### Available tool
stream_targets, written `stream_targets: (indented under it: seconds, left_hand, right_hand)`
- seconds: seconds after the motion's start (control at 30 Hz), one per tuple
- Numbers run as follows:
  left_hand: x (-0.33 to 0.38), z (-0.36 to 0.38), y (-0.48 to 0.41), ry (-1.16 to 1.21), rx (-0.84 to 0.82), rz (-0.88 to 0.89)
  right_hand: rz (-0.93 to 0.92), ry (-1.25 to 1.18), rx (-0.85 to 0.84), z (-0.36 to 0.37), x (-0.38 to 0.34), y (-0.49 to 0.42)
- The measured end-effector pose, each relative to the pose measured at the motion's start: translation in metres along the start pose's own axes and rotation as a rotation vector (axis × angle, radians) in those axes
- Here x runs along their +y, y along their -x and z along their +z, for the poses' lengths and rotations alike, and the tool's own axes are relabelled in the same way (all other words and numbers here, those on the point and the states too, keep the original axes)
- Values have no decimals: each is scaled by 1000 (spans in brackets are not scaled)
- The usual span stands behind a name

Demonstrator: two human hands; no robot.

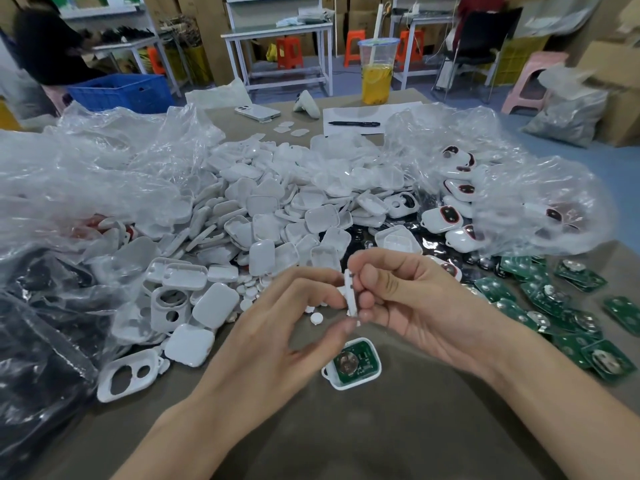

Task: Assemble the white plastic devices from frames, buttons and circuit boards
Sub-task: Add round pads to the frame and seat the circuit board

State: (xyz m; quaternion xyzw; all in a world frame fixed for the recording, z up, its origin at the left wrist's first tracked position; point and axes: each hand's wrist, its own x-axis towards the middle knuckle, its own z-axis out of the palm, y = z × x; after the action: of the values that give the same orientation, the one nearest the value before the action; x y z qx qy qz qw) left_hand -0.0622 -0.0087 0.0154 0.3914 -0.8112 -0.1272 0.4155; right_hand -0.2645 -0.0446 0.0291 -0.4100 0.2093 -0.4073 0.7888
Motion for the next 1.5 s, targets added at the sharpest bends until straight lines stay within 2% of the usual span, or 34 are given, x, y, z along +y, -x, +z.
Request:
stream_targets:
  seconds: [0.17, 0.33, 0.43, 0.53, 0.77, 0.9, 1.03, 1.1, 1.17, 1.27, 1.4, 1.5]
  left_hand:
    - [1, 5, -3, 102, 97, -18]
    - [3, 10, -3, 255, 110, -6]
    - [3, 9, -2, 278, 117, -66]
    - [6, 9, 0, 445, 97, -157]
    - [10, 2, -3, 570, 72, -226]
    - [13, -4, -4, 692, 55, -279]
    - [16, -10, -3, 778, 10, -327]
    - [15, -12, 0, 726, 20, -351]
    - [12, -14, 5, 575, 40, -353]
    - [8, -16, 17, 217, 13, -198]
    - [3, -16, 31, 24, -86, -170]
    - [-1, -15, 32, -27, -70, -205]
  right_hand:
    - [-54, -49, 0, 6, -2, 1]
    - [-66, -73, -23, 10, -2, 2]
    - [-87, -6, 29, 11, 1, 0]
    - [-144, 64, 55, 12, 4, -2]
    - [-230, 281, 120, 6, 7, -2]
    - [-259, 319, 123, 6, 6, -1]
    - [-277, 498, 156, 6, 1, 4]
    - [-282, 612, 178, 6, -2, 8]
    - [-298, 769, 230, 3, -3, 15]
    - [-297, 962, 266, -7, 0, 33]
    - [-167, 1342, 116, -20, 13, 54]
    - [-110, 1485, 36, -22, 18, 54]
